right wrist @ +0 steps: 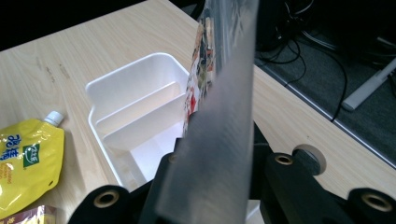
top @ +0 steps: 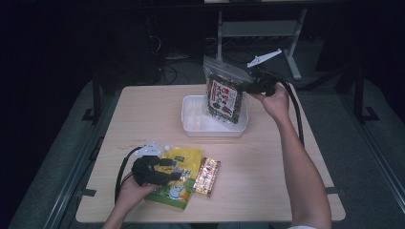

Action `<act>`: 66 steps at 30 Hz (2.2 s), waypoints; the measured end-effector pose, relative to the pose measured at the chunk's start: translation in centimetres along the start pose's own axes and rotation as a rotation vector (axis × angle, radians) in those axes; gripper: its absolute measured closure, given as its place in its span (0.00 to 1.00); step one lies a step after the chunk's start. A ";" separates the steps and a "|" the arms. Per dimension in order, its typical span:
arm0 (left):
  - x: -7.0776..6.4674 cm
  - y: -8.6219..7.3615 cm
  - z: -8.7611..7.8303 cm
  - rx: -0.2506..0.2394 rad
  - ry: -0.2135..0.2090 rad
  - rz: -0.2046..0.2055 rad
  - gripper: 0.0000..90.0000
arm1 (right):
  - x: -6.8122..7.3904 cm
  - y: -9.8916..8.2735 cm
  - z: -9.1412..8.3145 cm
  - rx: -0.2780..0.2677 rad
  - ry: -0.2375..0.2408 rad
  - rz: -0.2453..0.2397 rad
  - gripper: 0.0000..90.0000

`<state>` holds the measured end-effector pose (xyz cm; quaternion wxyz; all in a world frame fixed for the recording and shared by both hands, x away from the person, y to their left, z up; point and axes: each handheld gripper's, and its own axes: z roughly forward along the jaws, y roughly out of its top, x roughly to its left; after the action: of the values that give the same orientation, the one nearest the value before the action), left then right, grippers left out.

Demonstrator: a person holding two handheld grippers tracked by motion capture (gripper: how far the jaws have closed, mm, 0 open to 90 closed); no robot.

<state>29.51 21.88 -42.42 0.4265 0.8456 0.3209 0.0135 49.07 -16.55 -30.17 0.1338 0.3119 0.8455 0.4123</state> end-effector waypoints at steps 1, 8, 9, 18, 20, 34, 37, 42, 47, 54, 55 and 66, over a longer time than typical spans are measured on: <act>0.0 0.0 0.0 0.000 0.000 0.001 0.31 | -0.1 0.0 0.0 0.001 -0.001 -0.002 0.87; 0.1 0.0 0.0 0.000 0.001 0.002 0.31 | -0.2 0.0 0.0 0.000 0.004 -0.007 0.86; 0.0 0.0 0.0 0.001 0.002 0.002 0.31 | -0.3 0.0 0.0 -0.001 0.007 0.001 0.86; 0.0 0.0 0.0 0.003 0.006 0.001 0.30 | -0.8 -0.5 0.1 -0.017 0.008 0.057 0.71; 0.0 0.0 0.1 0.005 0.006 0.000 0.30 | -0.8 -0.7 0.1 -0.012 0.010 0.070 0.67; 0.0 -0.1 0.0 0.010 0.025 0.006 0.30 | -0.7 -2.4 -1.5 -0.017 0.050 0.124 0.48; 0.0 -0.1 0.0 0.009 0.028 0.007 0.30 | -0.5 -2.7 -1.8 -0.004 0.073 0.135 0.47; 0.0 -0.1 0.0 0.013 0.033 0.010 0.29 | 0.0 -3.4 -2.3 -0.012 0.065 0.132 0.46; 0.0 -0.1 -0.1 0.013 0.037 0.012 0.29 | 0.1 -4.1 -2.8 -0.014 0.065 0.142 0.46; 0.0 -0.1 -0.1 0.015 0.045 0.013 0.29 | 0.4 -5.1 -3.3 -0.017 0.069 0.154 0.45; 0.0 -0.1 -0.1 0.015 0.046 0.012 0.29 | 0.4 -5.2 -3.4 -0.018 0.074 0.158 0.44; 0.0 -0.1 -0.1 0.015 0.048 0.016 0.29 | 1.3 -6.9 -4.3 0.004 0.069 0.171 0.40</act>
<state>29.43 22.04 -42.47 0.4120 0.8508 0.3242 0.0347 43.14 -21.61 -32.85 0.0683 0.3690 0.8207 0.4309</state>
